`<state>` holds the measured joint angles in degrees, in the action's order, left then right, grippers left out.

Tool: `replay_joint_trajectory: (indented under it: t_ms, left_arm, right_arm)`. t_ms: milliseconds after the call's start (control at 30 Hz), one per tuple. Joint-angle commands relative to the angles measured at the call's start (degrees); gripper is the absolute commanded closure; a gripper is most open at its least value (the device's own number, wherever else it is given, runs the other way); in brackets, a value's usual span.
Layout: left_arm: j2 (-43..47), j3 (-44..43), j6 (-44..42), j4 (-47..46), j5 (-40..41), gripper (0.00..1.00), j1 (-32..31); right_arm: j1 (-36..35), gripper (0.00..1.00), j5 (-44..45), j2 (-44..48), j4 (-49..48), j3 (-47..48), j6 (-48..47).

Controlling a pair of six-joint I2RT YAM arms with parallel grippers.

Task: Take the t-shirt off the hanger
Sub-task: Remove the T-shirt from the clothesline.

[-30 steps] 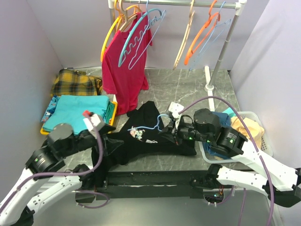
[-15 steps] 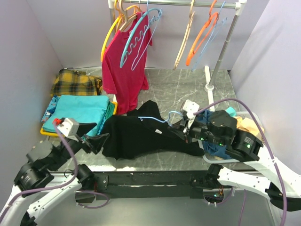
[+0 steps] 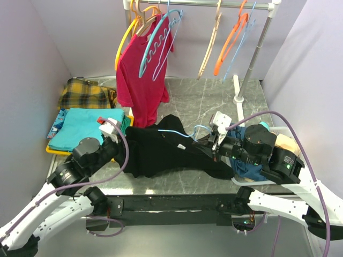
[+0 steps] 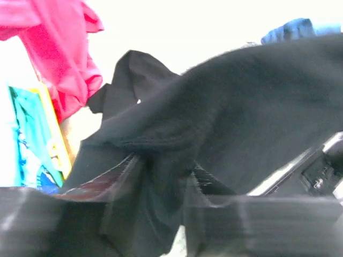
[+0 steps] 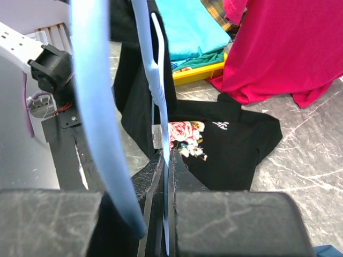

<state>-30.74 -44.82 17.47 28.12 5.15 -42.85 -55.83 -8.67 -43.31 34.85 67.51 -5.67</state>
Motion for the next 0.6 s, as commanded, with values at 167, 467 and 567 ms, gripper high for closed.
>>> replay_joint_trajectory:
  t_ms: [167, 467, 567]
  left_arm:
    - [-2.84, -5.36, 6.96, 2.72, 21.91, 0.99, -0.21]
    - [-6.87, -12.66, 12.14, 13.01, 40.45, 0.99, -0.13]
    - [-8.19, -13.54, 12.5, 13.45, 41.43, 0.99, -0.22]
  right_arm:
    - [0.29, 1.0, 0.85, 2.35, -0.77, -1.49, 0.84]
    - [0.2, 1.0, -3.11, 7.79, 7.15, -7.83, 6.98]
    - [0.29, 1.0, -1.53, 10.87, 8.3, -7.48, 7.43]
